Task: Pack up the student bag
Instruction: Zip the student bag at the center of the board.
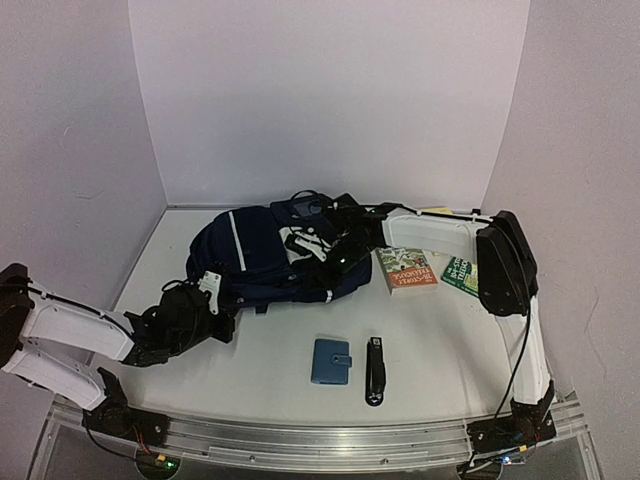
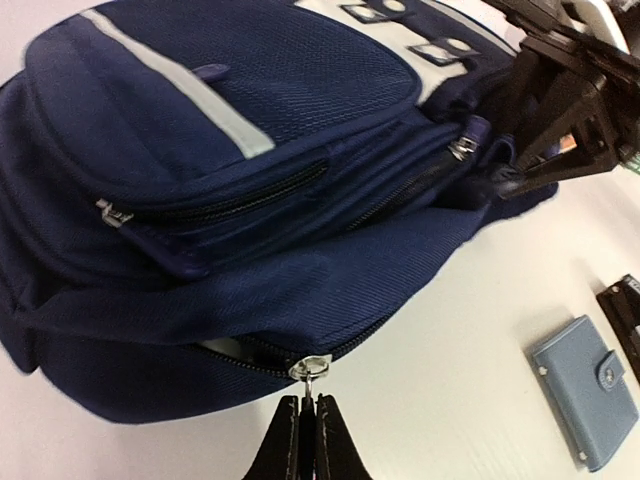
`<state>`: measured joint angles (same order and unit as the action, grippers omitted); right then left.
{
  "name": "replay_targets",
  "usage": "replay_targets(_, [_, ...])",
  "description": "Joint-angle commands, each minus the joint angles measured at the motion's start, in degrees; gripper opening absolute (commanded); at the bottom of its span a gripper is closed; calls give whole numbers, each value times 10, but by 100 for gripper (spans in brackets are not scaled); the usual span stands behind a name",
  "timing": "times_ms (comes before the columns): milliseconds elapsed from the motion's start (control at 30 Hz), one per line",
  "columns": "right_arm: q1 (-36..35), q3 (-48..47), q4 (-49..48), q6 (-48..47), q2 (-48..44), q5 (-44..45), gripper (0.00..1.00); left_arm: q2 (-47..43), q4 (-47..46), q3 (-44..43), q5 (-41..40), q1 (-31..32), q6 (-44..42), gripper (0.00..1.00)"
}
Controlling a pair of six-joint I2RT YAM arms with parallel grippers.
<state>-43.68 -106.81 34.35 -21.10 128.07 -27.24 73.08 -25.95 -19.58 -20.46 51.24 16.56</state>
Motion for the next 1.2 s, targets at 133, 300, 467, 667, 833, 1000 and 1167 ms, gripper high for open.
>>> replay_targets(133, [0,27,-61,-7,-57,4,55,88,-1,-114,170,-5,53,0])
replay_targets(300, [-21,102,-131,-12,-103,3,66,106,5,-151,202,-5,70,0])
replay_targets(467, [-28,121,-149,-22,-101,17,67,110,9,-163,226,-5,87,0])
replay_targets(667, [-60,114,-154,-68,-81,75,66,126,14,-175,233,-5,106,0])
replay_targets(833, [-63,110,-155,-84,-87,113,71,130,25,-182,227,-6,115,0])
replay_targets(1000, [-56,142,-149,-118,-148,133,82,127,32,-183,230,-10,126,0])
replay_targets(1167, [-56,135,-83,-189,-171,166,87,133,58,-202,243,-17,130,0])
